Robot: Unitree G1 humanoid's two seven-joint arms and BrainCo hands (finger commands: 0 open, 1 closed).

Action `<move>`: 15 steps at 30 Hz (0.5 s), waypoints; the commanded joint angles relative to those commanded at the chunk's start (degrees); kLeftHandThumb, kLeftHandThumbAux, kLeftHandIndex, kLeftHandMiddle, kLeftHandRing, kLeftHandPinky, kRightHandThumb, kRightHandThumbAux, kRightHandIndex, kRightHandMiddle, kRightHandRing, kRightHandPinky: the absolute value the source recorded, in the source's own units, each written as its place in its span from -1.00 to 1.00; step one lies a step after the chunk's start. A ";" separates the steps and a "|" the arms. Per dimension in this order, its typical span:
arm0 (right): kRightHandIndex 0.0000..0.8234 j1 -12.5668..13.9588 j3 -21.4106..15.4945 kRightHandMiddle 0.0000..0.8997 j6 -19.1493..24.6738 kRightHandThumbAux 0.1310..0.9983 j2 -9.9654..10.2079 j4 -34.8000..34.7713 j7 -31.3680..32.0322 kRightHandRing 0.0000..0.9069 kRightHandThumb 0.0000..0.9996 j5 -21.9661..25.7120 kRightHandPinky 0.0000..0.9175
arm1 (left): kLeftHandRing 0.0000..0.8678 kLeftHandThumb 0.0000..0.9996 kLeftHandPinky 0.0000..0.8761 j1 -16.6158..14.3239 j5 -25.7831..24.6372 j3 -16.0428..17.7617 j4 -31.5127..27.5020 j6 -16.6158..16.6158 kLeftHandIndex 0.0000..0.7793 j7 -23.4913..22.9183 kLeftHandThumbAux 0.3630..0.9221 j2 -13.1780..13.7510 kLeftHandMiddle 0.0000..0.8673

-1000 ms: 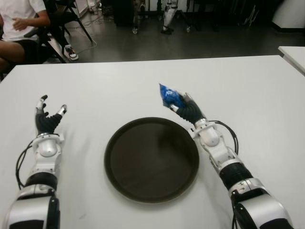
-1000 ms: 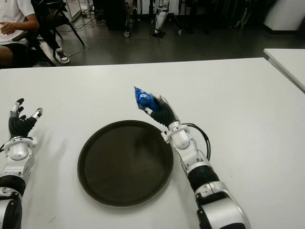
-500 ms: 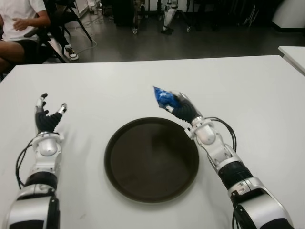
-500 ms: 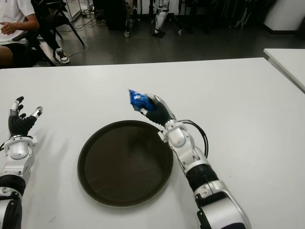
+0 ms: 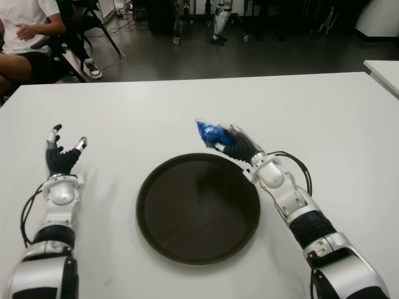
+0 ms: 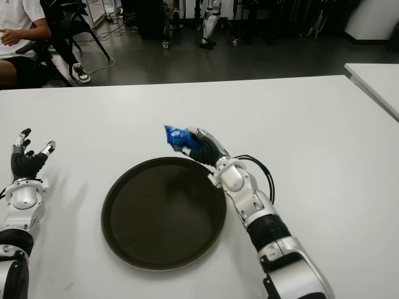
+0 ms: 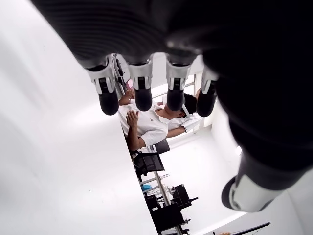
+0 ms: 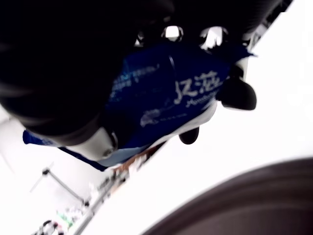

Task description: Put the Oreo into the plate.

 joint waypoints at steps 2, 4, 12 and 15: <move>-0.02 0.69 0.08 0.16 0.30 0.26 -0.33 -1.92 1.12 0.84 0.71 0.22 0.83 | -1.00 -1.00 -1.00 0.08 0.07 -0.08 -0.25 -0.06 -1.00 0.05 0.22 -0.05 -1.00; -0.02 1.30 -0.02 0.16 0.74 0.26 -0.61 -3.60 2.23 0.84 0.71 0.71 0.83 | -1.00 -1.00 -1.00 0.10 0.07 -0.10 -0.37 -0.03 -1.00 0.02 0.23 -0.03 -1.00; -0.01 2.53 -0.72 0.16 2.76 0.25 -0.42 -6.59 4.52 0.85 0.71 3.02 0.84 | -1.00 -1.00 -1.00 -0.15 -0.11 0.09 0.59 0.44 -1.00 -0.23 0.20 0.42 -1.00; -0.01 3.04 -0.88 0.16 3.23 0.25 -0.23 -7.60 4.93 0.86 0.71 3.89 0.85 | -1.00 -1.00 -1.00 -0.21 -0.10 0.09 0.60 0.67 -1.00 -0.05 0.18 0.34 -1.00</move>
